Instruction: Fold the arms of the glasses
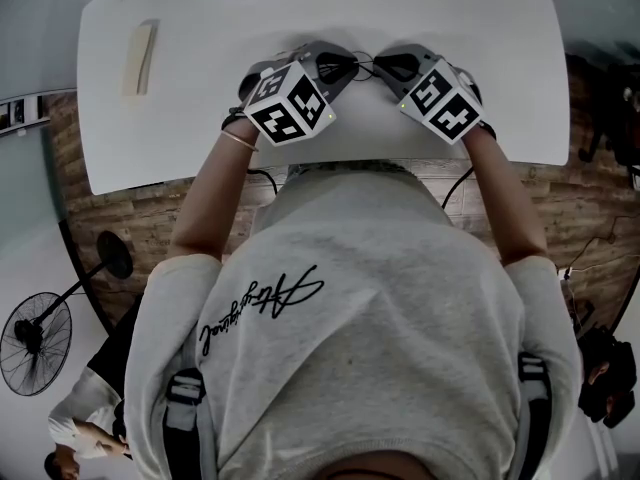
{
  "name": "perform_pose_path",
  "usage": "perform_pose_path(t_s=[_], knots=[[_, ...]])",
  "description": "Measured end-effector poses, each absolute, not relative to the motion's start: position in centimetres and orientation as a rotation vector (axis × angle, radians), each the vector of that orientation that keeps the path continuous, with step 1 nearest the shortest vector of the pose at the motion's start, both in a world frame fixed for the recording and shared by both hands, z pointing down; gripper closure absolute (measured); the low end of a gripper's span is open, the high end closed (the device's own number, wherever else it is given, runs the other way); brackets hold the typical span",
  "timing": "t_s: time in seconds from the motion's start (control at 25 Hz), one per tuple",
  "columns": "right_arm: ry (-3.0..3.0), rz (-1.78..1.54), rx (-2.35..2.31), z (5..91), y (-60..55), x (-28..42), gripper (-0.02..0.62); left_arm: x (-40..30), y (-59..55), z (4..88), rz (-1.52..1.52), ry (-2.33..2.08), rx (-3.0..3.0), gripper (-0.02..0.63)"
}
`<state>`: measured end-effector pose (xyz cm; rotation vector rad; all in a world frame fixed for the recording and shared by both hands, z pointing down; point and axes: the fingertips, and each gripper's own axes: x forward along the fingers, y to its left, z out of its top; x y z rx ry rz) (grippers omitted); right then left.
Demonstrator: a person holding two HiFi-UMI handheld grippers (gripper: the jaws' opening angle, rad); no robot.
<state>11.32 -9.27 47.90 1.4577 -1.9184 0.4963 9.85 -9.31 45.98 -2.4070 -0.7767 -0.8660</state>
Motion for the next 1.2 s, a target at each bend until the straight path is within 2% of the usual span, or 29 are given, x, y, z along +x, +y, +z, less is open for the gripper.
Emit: perform_pose_path(t_s=[0.2,1.2], knots=[[-1.916,0.5,1.46,47.96,-9.19,11.36,0.584,9.94,-9.09,46.23,-0.896,-0.806,-2.378,0.591],[-1.923,0.5,1.469,47.84,-9.21,11.46,0.581,9.9,-8.99,46.73,-0.935,-0.831,-2.388,0.383]])
